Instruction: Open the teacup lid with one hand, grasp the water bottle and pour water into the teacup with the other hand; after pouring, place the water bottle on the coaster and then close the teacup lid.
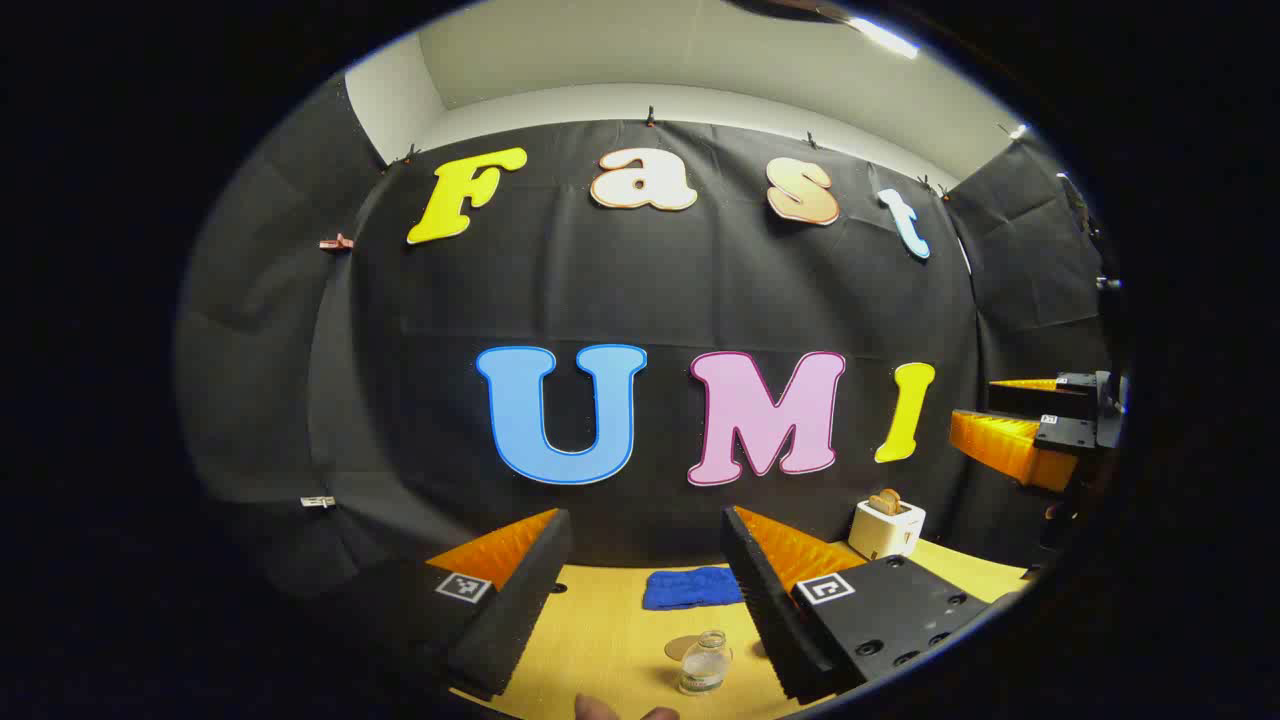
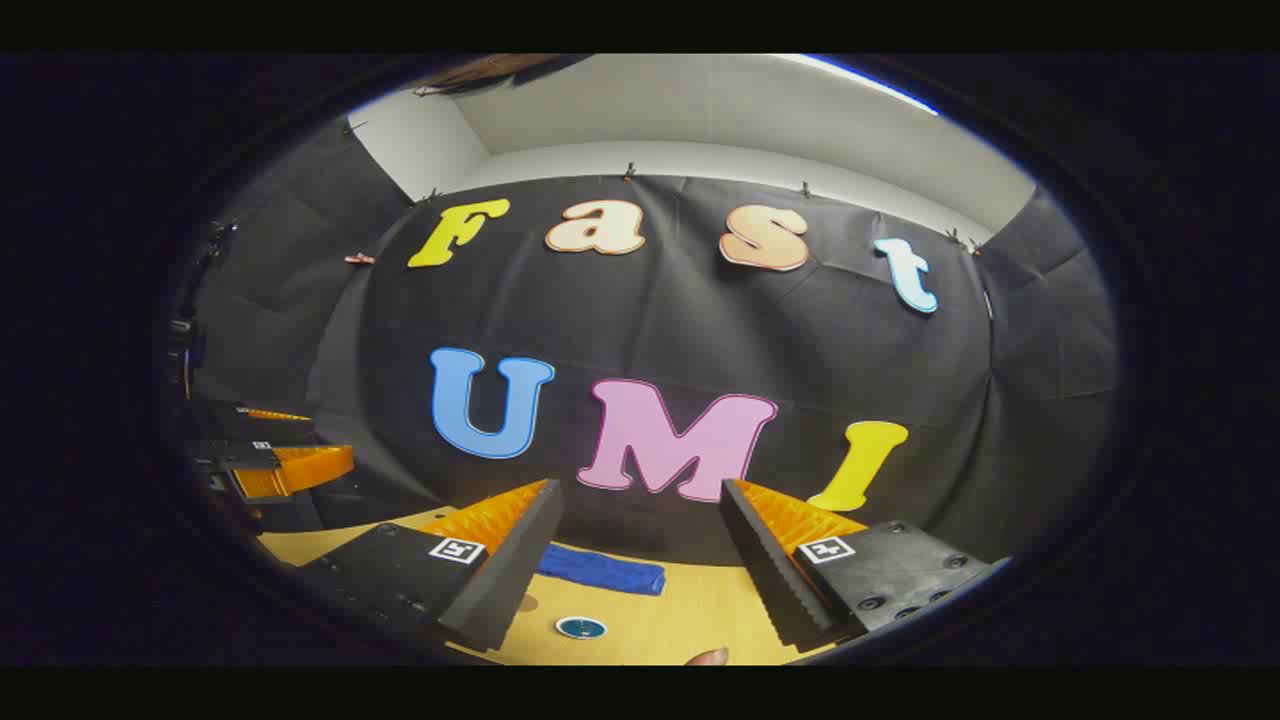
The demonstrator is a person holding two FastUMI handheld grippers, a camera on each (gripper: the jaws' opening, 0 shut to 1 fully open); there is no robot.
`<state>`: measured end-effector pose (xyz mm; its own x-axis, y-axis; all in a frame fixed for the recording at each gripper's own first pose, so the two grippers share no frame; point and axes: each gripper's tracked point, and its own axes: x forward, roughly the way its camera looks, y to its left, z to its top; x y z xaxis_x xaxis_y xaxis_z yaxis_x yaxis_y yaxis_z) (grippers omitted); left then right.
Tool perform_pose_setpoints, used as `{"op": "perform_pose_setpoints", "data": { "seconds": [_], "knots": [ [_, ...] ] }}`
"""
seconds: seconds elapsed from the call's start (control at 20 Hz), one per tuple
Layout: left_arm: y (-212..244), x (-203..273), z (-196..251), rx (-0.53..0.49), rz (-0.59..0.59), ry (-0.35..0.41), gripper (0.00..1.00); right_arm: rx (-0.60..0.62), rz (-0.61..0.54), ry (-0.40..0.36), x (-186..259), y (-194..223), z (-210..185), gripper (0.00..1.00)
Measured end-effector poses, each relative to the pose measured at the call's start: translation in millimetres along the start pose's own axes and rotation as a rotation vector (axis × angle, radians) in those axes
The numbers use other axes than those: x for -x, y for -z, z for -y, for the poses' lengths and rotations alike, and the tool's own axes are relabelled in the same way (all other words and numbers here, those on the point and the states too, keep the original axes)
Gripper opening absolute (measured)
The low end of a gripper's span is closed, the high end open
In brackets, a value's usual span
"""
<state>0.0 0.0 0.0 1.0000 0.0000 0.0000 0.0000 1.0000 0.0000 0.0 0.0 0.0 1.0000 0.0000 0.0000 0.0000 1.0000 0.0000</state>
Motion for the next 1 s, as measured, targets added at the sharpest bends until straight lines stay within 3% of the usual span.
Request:
{"op": "perform_pose_setpoints", "data": {
  "seconds": [1.0],
  "knots": [
    [13.9,-6.3,7.1,-0.008,-0.010,0.049,0.95,-0.018,-0.018,-0.016,-0.3,17.7,-6.8,0.96]
  ]
}}
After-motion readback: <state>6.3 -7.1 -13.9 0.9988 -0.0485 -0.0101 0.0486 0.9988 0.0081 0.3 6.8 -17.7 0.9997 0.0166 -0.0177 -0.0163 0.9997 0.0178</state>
